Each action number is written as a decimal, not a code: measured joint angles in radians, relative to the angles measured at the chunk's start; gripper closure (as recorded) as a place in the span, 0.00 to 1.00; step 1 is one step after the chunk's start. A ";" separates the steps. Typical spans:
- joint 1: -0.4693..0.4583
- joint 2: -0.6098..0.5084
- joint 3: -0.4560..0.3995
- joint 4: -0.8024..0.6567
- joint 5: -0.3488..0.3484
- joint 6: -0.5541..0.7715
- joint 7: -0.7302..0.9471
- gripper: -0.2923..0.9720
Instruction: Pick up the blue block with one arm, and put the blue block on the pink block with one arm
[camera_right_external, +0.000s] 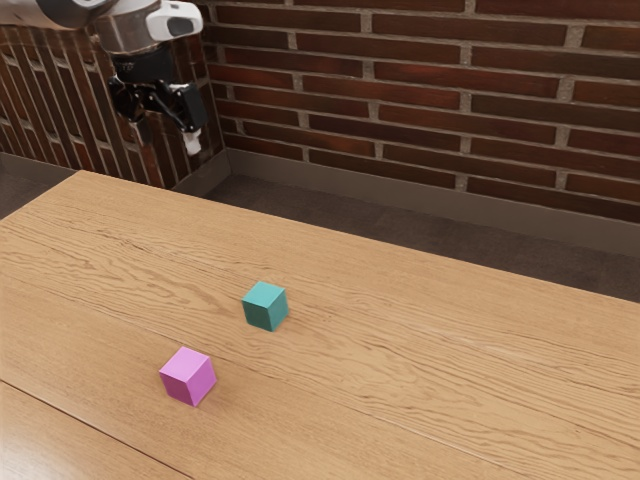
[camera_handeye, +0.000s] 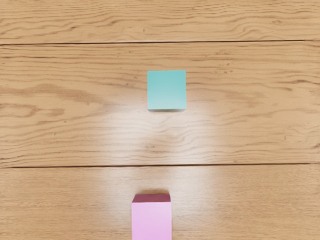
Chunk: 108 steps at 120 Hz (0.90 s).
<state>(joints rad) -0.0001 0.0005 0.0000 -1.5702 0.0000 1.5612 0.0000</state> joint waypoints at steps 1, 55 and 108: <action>-0.038 -0.011 0.038 0.007 0.002 -0.004 0.002 0.23; -0.221 -0.093 0.264 0.219 0.026 -0.111 0.074 0.23; -0.249 0.155 0.213 0.266 -0.005 -0.045 0.079 0.23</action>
<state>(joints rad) -0.2489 0.1554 0.2130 -1.3039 -0.0046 1.5159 0.0793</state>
